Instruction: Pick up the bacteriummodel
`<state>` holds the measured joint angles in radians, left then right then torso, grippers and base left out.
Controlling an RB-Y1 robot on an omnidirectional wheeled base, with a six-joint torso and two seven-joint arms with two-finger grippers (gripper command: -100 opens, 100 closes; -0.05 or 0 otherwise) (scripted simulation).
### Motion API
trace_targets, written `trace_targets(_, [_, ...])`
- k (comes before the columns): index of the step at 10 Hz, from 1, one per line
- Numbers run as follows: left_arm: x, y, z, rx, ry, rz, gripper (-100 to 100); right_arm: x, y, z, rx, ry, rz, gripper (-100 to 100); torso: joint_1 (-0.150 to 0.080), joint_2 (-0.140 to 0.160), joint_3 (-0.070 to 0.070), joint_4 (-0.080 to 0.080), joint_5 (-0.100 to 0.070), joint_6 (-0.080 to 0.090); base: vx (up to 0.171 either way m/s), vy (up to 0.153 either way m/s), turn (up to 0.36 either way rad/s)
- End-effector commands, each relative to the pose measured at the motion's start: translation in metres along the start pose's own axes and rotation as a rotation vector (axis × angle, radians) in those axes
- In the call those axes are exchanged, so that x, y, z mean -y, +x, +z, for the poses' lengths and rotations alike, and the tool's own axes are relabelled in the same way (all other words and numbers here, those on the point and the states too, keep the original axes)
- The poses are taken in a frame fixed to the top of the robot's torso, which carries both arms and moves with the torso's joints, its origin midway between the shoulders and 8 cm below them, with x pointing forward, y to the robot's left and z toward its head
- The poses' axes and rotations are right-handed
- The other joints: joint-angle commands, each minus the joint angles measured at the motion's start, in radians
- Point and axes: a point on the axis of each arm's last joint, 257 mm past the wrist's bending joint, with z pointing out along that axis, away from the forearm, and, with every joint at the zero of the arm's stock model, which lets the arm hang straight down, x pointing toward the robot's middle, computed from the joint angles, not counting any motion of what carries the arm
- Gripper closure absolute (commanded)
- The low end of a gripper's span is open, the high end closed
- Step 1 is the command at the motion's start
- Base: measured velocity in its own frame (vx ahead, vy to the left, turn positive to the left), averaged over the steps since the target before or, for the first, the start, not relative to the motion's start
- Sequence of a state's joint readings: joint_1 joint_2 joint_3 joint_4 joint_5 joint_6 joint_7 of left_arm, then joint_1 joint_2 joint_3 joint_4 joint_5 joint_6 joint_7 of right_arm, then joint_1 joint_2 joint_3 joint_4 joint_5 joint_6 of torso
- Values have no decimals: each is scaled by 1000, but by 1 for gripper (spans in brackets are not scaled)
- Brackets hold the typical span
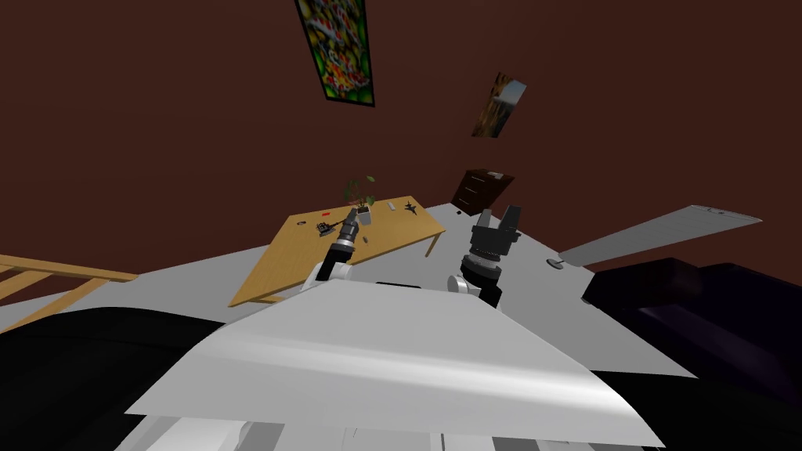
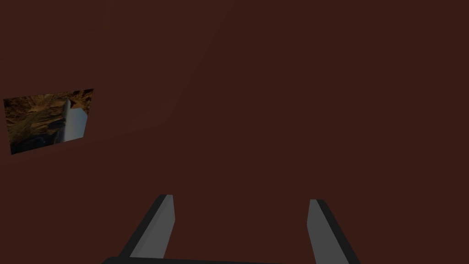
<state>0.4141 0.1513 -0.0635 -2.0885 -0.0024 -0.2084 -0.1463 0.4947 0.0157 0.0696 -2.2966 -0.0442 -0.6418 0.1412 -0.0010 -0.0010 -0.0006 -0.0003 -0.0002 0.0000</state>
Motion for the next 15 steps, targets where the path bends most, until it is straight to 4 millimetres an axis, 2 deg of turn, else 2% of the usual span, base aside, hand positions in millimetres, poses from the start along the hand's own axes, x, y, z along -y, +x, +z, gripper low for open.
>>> trace_targets(1, [-21,2,3,-14,-60,4,-100,0,0,0,0,0,0,0,0,0,0,0,0,0,17,-20,-38])
trace_targets(2, [-24,2,3,-15,-69,4,-100,0,0,0,0,0,0,0,0,0,0,0,0,0,13,-16,-17])
trace_targets(4, [-52,6,3,-32,-145,8,-100,0,0,0,0,0,0,0,0,0,0,0,0,0,15,-16,-32])
trace_targets(5, [-54,7,2,-33,-152,9,-100,0,0,0,0,0,0,0,0,0,0,0,0,0,12,-14,-9])
trace_targets(15, [-178,13,-20,-109,-513,53,-100,0,0,0,0,0,0,0,0,0,0,0,0,0,17,-20,-28])
